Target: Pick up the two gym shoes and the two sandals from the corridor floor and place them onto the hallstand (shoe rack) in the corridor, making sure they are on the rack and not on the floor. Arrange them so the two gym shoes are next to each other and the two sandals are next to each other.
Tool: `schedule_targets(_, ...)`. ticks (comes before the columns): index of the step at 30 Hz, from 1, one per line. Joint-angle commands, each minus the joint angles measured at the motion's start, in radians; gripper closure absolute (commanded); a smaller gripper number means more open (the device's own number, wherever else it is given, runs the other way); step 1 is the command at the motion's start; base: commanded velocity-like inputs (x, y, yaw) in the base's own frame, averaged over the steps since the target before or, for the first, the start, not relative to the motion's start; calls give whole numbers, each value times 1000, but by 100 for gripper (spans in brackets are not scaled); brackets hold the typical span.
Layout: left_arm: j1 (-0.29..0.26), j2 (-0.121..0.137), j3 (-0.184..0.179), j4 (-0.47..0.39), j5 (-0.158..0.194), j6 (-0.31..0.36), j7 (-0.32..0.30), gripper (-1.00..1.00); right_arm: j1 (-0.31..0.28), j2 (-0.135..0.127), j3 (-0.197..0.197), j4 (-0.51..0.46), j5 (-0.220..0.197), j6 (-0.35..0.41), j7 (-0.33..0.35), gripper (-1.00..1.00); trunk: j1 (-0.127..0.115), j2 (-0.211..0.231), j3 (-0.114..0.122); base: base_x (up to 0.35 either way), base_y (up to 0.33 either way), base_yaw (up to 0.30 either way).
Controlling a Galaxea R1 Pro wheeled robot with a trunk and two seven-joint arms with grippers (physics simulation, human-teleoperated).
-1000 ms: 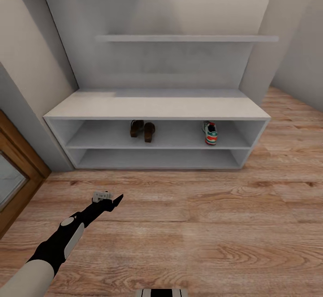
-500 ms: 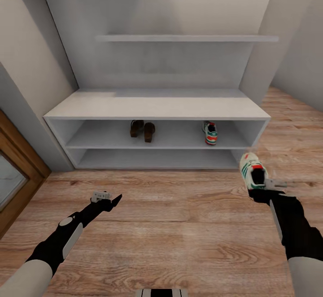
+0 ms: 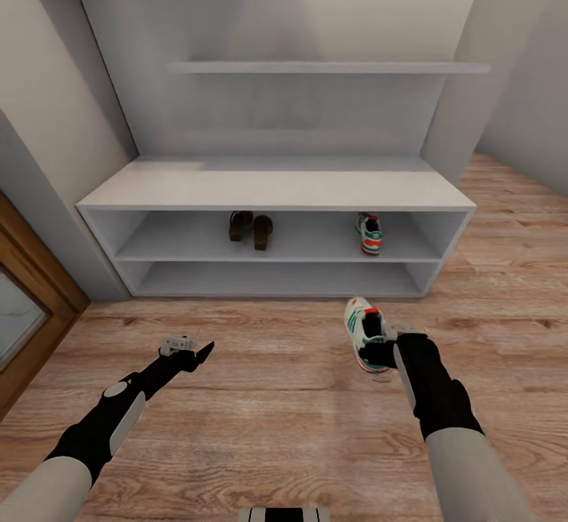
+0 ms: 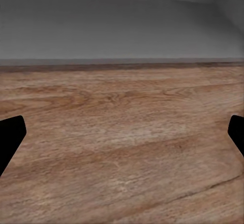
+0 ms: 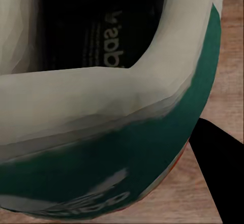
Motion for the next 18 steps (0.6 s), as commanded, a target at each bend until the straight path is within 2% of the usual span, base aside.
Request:
schedule_targets(1,0,1,-5,1,6,-4,0,-100,-5,2,1,-1,27,3,9,100,0,0,-1,0,0,0)
schedule_targets(5,0,1,-5,1,6,-4,0,-100,-18,5,16,-3,23,3,8,100,0,0,-1,0,0,0)
schedule_targets(10,0,1,-5,1,6,-4,0,-100,-74,6,19,-3,22,3,9,100,0,0,-1,0,0,0)
schedule_targets(18,0,0,-6,1,6,-4,0,-100,-81,5,22,-3,28,-1,5,100,0,0,-1,0,0,0)
